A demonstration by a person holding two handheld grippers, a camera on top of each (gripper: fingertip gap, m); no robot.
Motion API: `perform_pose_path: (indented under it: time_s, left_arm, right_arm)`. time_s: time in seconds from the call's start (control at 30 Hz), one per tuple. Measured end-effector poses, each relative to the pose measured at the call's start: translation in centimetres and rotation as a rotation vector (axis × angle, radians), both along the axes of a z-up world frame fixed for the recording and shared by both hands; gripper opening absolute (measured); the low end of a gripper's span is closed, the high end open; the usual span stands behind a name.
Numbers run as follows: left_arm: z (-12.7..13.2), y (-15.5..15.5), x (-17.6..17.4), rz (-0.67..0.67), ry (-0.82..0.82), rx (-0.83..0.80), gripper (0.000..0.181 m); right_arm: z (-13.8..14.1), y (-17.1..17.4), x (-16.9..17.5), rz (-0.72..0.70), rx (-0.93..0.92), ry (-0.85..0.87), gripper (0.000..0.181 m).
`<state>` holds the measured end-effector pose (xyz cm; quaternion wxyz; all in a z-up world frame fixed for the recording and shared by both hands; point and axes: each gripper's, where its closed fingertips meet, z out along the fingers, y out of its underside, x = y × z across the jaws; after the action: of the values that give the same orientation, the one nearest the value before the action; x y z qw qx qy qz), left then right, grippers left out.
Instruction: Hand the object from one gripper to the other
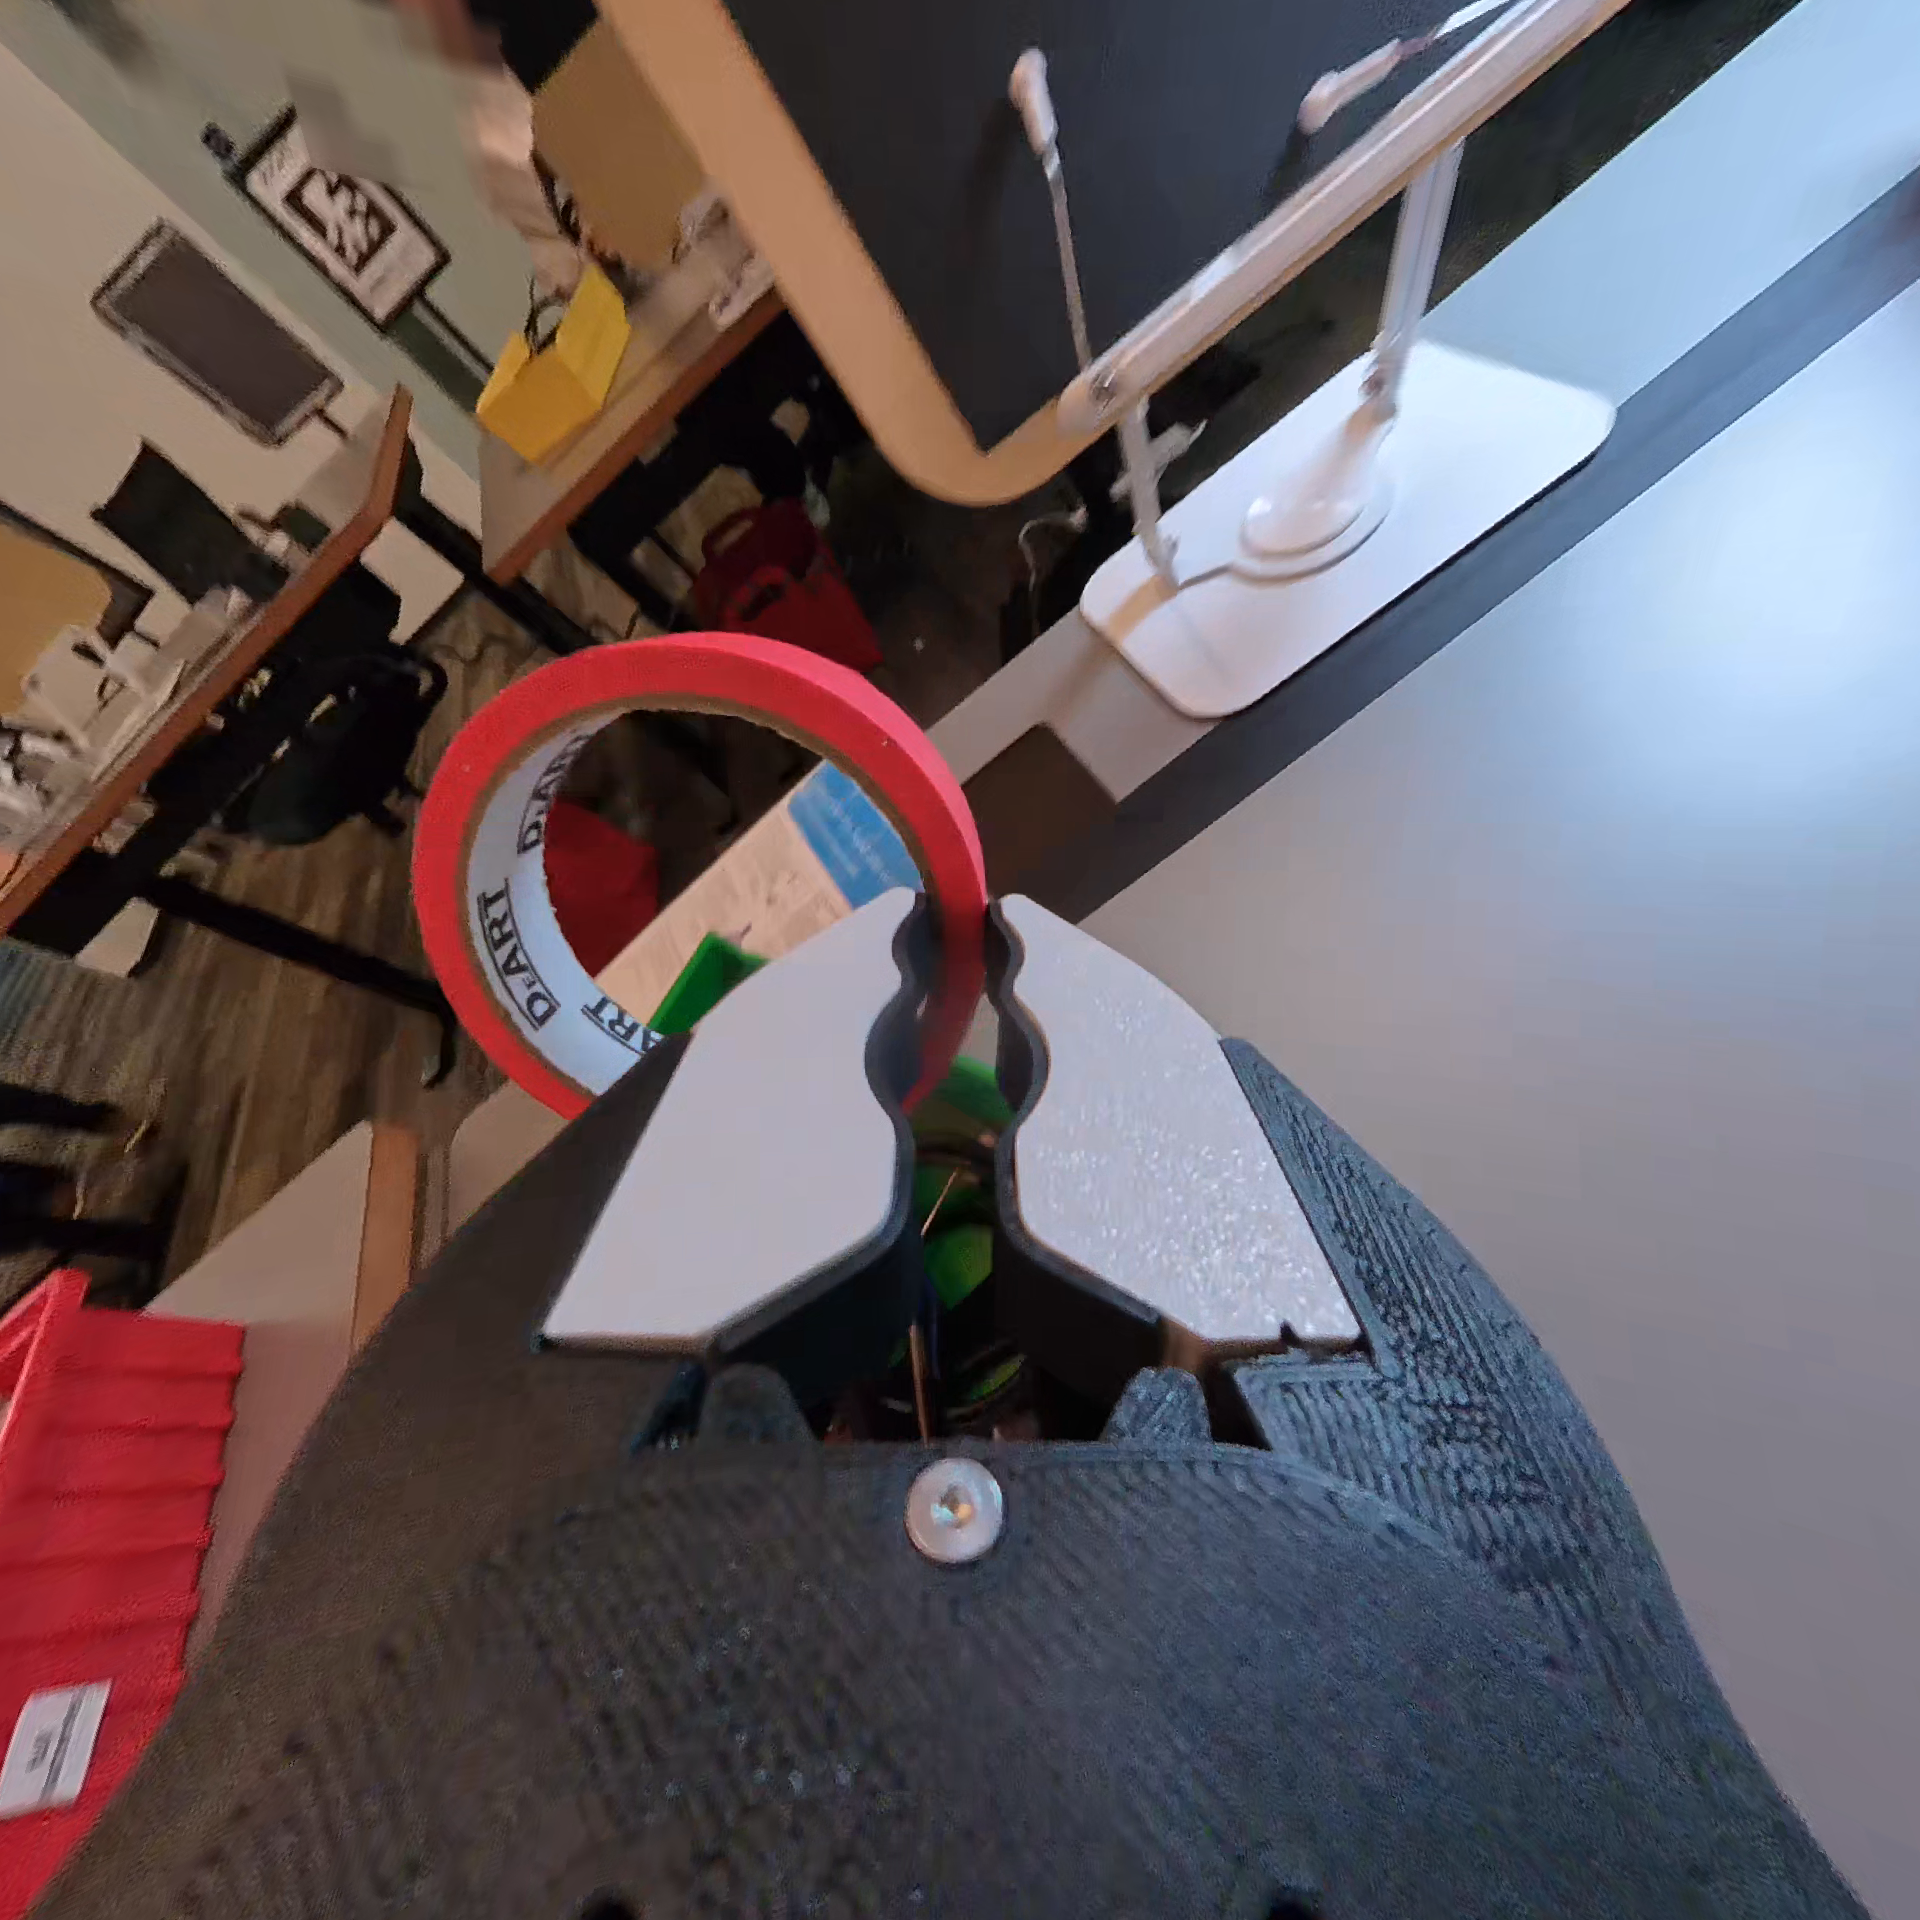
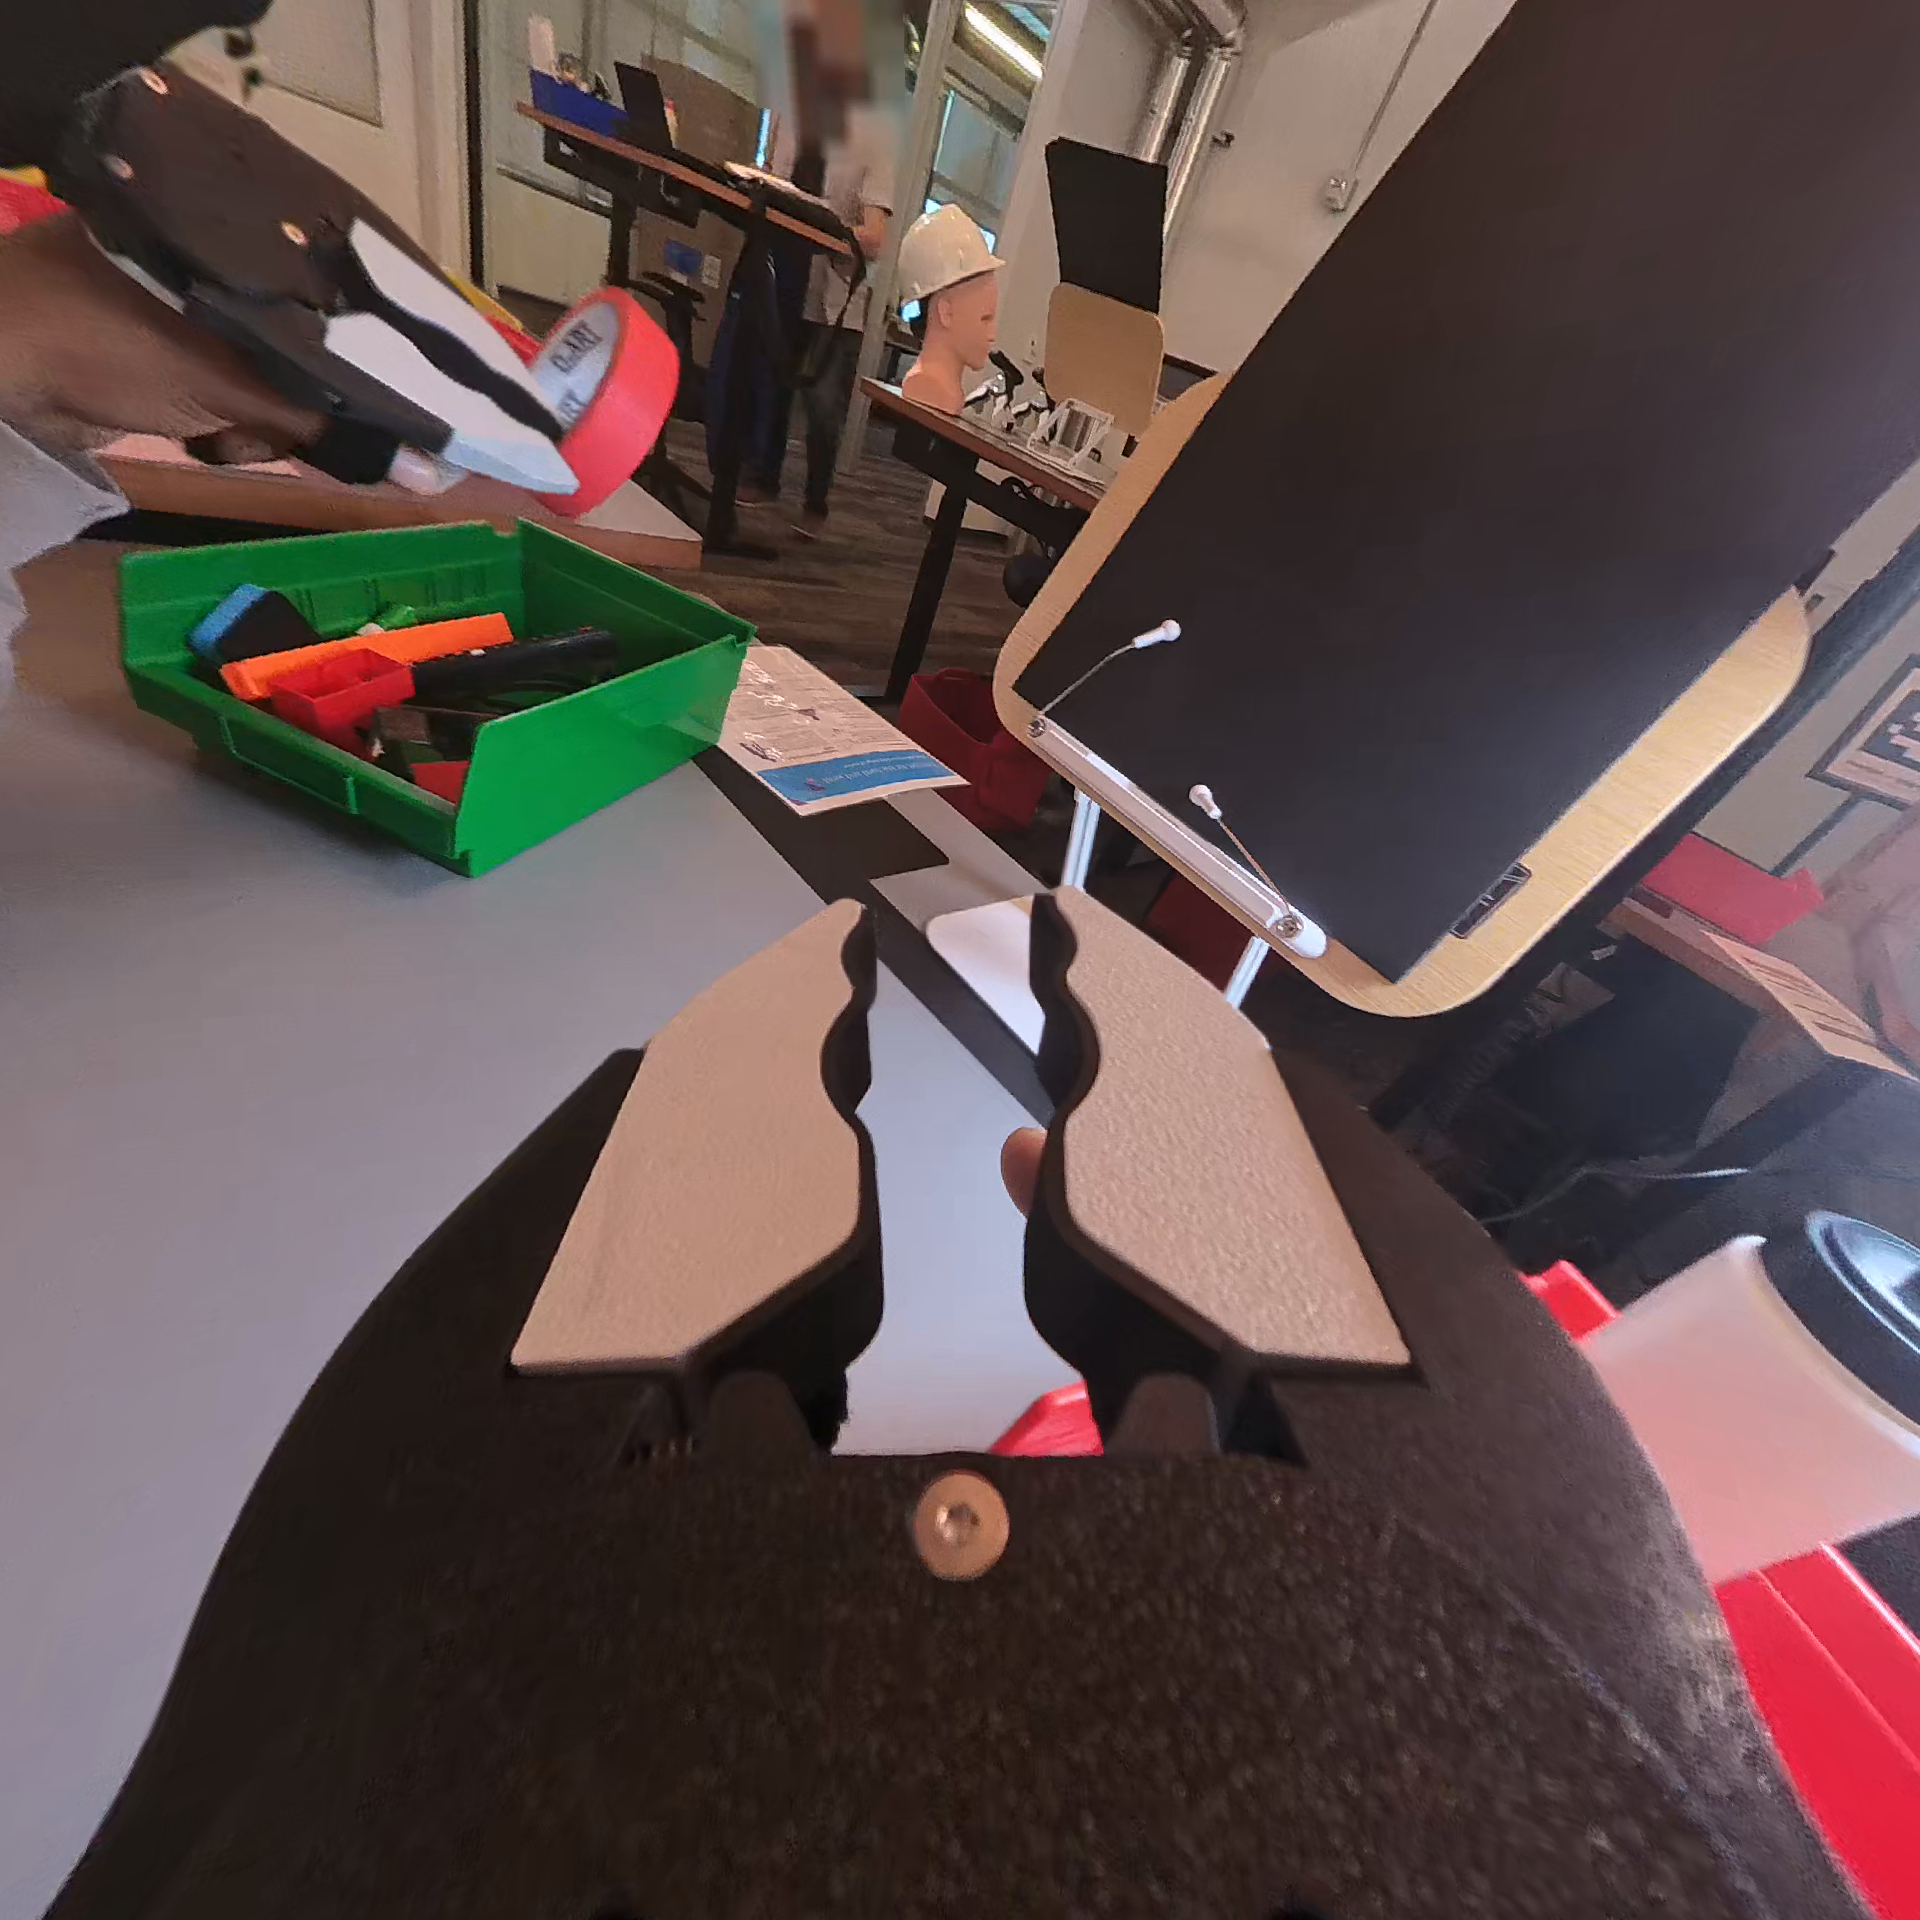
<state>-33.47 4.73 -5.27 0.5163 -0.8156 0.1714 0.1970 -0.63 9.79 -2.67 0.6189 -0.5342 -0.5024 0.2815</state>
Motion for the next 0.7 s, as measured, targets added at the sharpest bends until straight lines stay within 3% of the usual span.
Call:
perform_pose_path:
  time_s: [0.1,0.2,0.37,0.4,0.57,0.63,0.7]
  left_arm:
    - [1.8,0.0,6.2,-0.218,-0.063,0.072,0.01]
    - [3.2,-1.4,14.9,-0.551,-0.234,0.1,0.009]
    - [2.5,-4.1,25.0,-0.864,-0.236,0.093,0.009]
    - [2.2,-4.5,26.3,-0.899,-0.221,0.097,0.01]
    - [0.5,-5.6,30.1,-1.022,-0.16,0.101,0.01]
    - [0.0,-5.7,30.3,-1.062,-0.209,0.076,0.009]
    - [0.8,-6.5,30.2,-1.141,-0.373,0.049,0.019]
  right_arm:
    - [0.4,-1.6,-0.9,0.094,-0.046,0.06,0.029]
    - [1.4,-4.3,-2.1,0.263,-0.192,0.177,0.035]
    - [1.6,-8.4,-3.8,0.533,-0.525,0.231,0.053]
    - [1.7,-8.8,-3.9,0.556,-0.568,0.235,0.053]
    - [2.0,-10.1,-3.6,0.646,-0.585,0.237,0.021]
    - [1.7,-10.5,-3.5,0.649,-0.513,0.193,0.017]
    - [1.4,-10.7,-3.5,0.606,-0.32,0.145,0.014]
